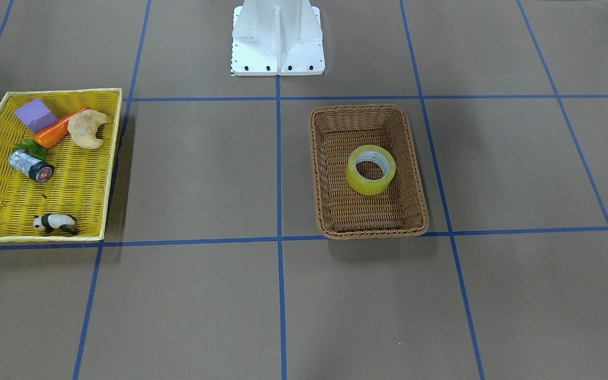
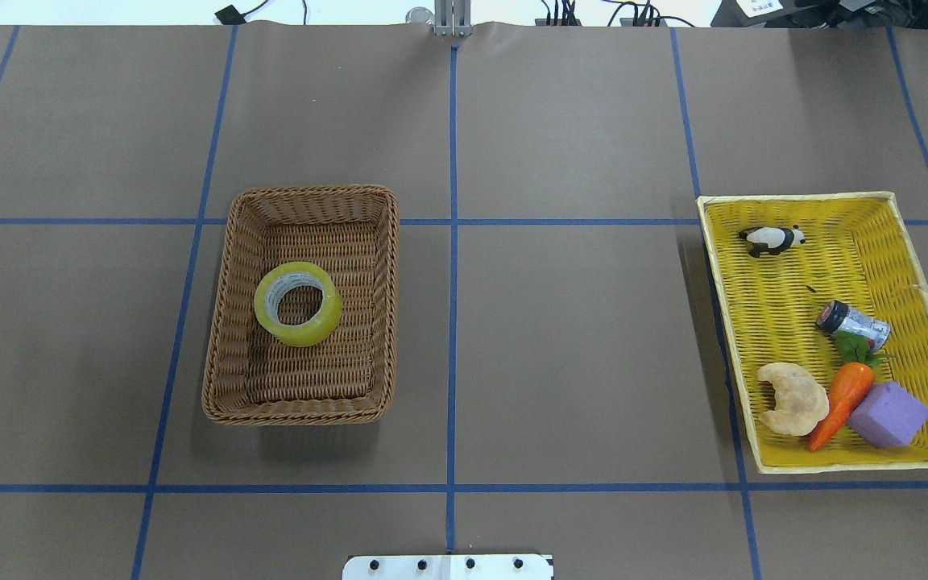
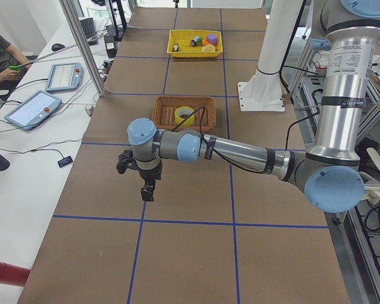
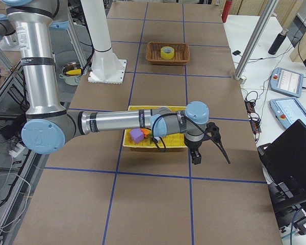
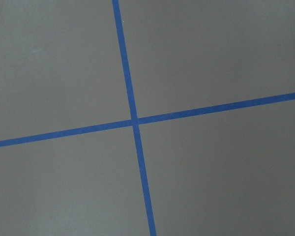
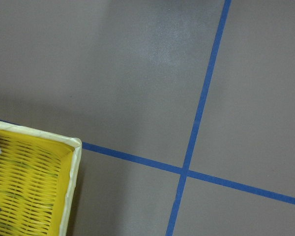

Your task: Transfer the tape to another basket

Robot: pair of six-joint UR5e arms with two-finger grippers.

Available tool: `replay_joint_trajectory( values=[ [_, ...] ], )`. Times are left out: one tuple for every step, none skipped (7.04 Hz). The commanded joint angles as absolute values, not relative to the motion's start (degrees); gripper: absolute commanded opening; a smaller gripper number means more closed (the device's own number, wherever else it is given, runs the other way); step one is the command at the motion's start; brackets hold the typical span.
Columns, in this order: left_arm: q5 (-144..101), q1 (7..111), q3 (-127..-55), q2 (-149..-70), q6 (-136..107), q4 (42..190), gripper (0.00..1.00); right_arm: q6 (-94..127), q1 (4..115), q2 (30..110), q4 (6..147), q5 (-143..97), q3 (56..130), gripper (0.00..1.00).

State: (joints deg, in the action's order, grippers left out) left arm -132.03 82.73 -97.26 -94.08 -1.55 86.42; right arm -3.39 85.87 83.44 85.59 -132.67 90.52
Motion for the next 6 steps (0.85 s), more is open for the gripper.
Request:
replay_joint_trajectory(
  values=[
    [-137.6,82.6,-97.3,-94.4,-5.9,86.7,0.98,-4.2,85.8,80.9,92.9,-133.4,91.3,1.00],
    [-137.5,82.6,-97.7,-94.5,-6.2,87.4,0.99,-4.2,85.7,80.9,93.2,-133.6,91.5,1.00],
    [-137.5,82.6,-97.0,-94.4,-6.0,87.5,0.98,-4.4,85.7,80.9,93.1,-133.7,91.2,1.00],
    [-137.5,82.6,-96.9,-94.5,-5.9,90.3,0.99,-4.4,85.7,81.2,93.1,-133.9,91.7,1.00],
    [-137.4,82.6,-96.7,-93.5,-5.9,93.1,0.98,-4.2,85.6,81.4,93.1,-133.9,91.5,1.00],
    [-137.4,82.7,-96.7,-90.9,-5.8,95.3,0.98,-4.3,85.6,81.7,93.1,-135.3,91.8,1.00]
  ],
)
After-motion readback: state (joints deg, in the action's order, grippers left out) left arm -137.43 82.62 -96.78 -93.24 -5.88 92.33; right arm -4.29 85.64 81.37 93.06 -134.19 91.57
